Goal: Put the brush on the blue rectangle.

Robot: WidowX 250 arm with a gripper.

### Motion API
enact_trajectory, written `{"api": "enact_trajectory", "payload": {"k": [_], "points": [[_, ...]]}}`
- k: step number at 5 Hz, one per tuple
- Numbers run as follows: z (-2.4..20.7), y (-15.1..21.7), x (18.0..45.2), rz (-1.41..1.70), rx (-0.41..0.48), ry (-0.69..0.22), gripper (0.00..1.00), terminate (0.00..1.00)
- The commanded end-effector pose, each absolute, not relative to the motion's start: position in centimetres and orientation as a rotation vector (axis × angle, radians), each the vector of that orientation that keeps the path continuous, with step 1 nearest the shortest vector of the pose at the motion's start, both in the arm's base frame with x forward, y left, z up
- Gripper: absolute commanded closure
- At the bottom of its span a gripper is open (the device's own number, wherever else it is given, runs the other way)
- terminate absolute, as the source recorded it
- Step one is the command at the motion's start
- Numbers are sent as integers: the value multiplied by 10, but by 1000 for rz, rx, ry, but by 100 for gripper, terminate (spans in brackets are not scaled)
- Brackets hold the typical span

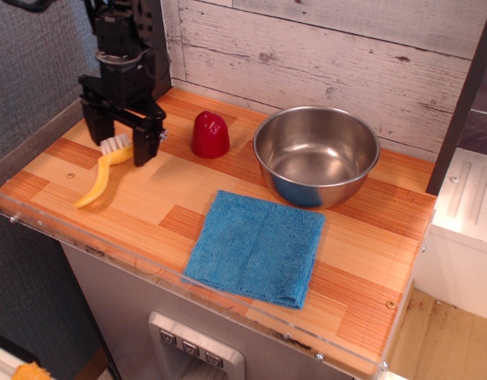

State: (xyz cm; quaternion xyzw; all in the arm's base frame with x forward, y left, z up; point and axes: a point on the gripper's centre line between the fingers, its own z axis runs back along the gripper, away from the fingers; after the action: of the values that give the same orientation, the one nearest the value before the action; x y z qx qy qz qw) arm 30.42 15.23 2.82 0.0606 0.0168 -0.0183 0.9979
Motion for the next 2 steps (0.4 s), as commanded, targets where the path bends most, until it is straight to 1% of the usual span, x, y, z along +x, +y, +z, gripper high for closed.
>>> {"api": "enact_trajectory", "payload": {"k": [1, 2], "points": [[16, 172, 305, 13, 119, 59, 0, 0], [15, 175, 305, 22, 109, 55, 100, 0]]}}
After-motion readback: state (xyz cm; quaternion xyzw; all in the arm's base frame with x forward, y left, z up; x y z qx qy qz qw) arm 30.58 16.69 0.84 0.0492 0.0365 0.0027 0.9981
